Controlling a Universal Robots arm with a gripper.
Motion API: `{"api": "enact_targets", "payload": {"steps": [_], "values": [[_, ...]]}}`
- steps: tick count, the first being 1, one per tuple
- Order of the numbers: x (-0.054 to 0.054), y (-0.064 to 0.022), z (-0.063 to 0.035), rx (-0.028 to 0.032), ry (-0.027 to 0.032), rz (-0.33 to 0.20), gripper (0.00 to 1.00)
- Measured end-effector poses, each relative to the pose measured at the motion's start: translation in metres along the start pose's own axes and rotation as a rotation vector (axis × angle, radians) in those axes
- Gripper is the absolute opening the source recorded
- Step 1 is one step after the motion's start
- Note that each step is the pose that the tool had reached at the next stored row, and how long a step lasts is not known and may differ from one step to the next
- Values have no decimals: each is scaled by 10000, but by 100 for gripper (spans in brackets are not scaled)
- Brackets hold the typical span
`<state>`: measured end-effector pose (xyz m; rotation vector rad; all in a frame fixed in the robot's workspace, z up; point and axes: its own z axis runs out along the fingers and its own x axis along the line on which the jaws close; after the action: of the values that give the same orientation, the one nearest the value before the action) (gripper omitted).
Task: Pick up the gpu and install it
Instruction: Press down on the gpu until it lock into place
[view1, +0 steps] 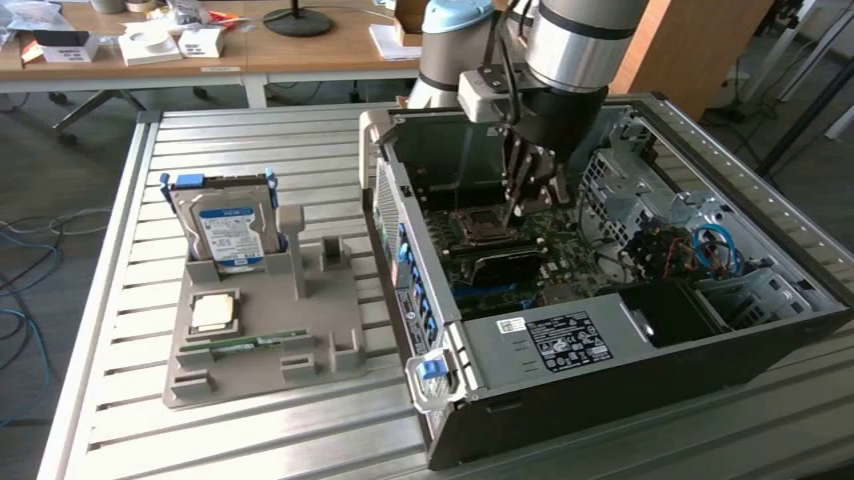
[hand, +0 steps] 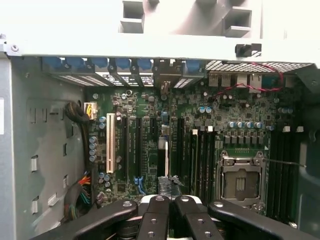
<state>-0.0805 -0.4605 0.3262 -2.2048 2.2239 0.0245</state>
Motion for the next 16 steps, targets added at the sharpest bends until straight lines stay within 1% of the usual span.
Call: {"api": "enact_targets", "payload": {"steps": [5, 9, 12, 16], "values": [[2, 0, 91, 26, 6, 54, 11], [1, -1, 153, 35, 68, 103, 11], [3, -1, 205, 37, 91, 140, 11], [3, -1, 250, 84, 150, 217, 11]]}}
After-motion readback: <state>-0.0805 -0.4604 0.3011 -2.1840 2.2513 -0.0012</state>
